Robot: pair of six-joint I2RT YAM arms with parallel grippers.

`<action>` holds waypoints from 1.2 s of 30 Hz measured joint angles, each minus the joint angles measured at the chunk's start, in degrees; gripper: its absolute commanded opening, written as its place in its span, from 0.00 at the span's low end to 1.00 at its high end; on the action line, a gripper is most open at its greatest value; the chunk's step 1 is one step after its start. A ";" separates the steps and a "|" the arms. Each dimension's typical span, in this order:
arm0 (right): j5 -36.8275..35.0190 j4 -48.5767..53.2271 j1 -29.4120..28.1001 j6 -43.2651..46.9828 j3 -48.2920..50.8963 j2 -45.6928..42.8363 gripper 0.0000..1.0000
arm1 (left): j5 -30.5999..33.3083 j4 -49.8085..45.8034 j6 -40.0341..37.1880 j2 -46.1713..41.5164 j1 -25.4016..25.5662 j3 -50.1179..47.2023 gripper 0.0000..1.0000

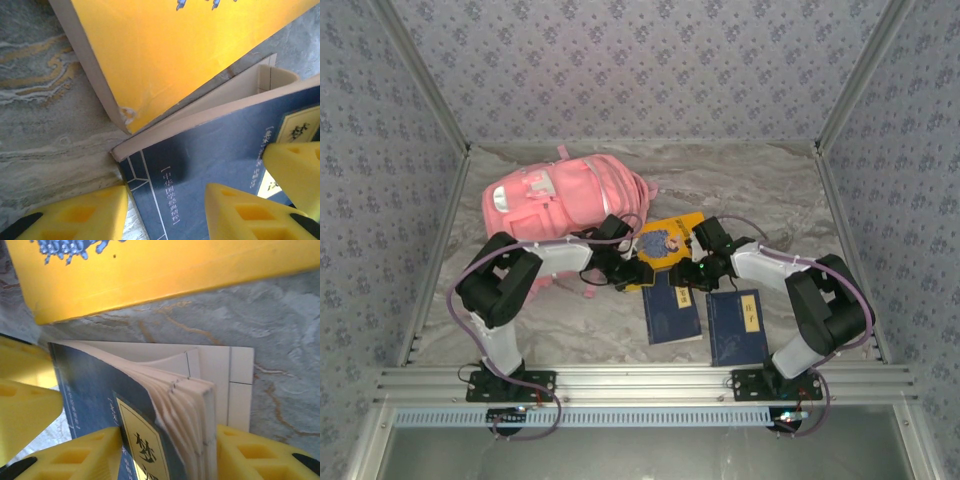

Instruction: Pack the student bag

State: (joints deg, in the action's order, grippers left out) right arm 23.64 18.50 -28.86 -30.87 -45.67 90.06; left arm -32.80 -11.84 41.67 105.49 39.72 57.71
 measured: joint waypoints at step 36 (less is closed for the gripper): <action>-3.21 11.41 -0.66 2.21 -5.11 -9.57 0.00 | 6.58 -10.47 -4.83 -9.99 -0.28 4.17 0.53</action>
State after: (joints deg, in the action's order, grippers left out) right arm 20.43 29.91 -29.52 -28.67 -50.78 80.49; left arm -26.22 -22.31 36.84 95.50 39.44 61.89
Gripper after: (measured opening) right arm 0.057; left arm 0.515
